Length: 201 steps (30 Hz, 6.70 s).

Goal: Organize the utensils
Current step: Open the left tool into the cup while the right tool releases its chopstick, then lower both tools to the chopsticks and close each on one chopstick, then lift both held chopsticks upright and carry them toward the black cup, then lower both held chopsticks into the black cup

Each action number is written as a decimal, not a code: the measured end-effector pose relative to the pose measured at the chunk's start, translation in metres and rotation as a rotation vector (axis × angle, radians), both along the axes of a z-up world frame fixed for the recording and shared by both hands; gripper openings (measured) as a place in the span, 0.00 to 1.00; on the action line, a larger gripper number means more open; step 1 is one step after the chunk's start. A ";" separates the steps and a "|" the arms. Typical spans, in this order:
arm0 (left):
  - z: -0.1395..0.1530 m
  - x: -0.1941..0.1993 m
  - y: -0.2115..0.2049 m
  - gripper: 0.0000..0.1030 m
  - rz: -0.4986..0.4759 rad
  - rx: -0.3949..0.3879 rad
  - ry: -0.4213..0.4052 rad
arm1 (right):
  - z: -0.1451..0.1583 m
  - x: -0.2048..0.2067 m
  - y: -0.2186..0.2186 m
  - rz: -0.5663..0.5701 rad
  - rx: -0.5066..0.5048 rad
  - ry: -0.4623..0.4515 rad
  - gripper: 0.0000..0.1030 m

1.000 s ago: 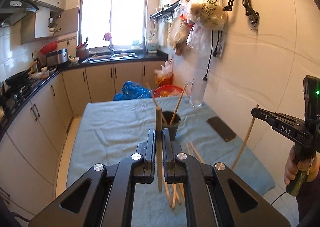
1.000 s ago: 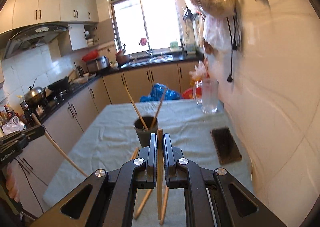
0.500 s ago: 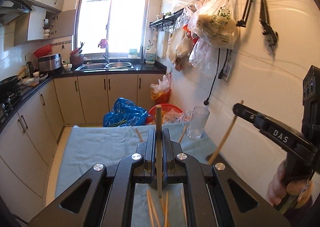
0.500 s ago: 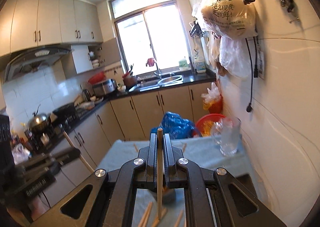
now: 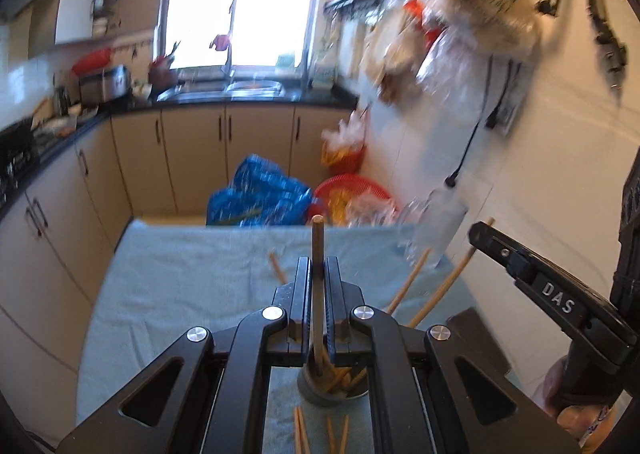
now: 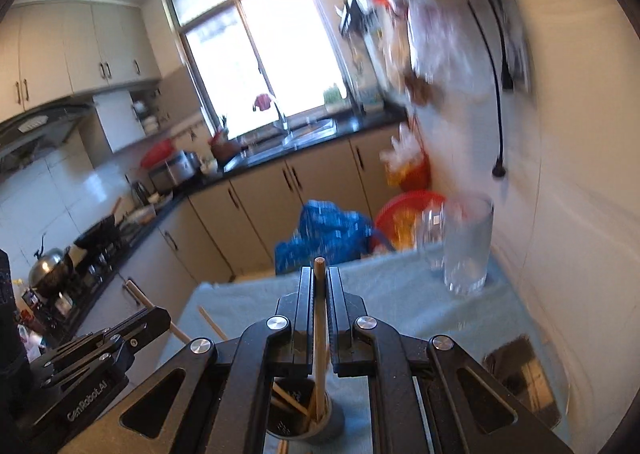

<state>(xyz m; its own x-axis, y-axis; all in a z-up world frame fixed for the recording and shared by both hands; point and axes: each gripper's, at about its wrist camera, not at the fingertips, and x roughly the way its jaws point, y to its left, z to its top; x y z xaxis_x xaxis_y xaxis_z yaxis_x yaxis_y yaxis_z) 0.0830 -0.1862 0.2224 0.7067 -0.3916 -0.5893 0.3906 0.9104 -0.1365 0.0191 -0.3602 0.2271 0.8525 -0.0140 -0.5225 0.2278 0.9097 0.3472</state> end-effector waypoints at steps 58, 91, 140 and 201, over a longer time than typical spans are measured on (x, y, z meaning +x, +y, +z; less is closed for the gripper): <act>-0.205 -0.134 0.012 0.35 -0.251 0.297 0.290 | -0.205 -0.138 0.060 0.228 -0.184 0.520 0.47; -0.206 -0.063 0.086 0.33 -0.050 0.234 0.461 | -0.205 -0.108 0.020 0.165 -0.145 0.636 0.27; -0.003 -0.193 0.140 0.05 0.000 -0.017 -0.100 | -0.008 -0.195 0.041 0.092 -0.211 0.057 0.06; 0.002 -0.093 0.111 0.47 0.137 -0.069 -0.076 | -0.015 -0.076 0.009 -0.001 -0.070 0.034 0.60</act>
<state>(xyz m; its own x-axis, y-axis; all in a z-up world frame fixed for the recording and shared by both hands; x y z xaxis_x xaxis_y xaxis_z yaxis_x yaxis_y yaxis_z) -0.0102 -0.0751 0.2243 0.7977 -0.3260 -0.5074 0.2746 0.9454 -0.1757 -0.0572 -0.3511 0.2122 0.8340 -0.0524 -0.5493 0.2396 0.9311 0.2749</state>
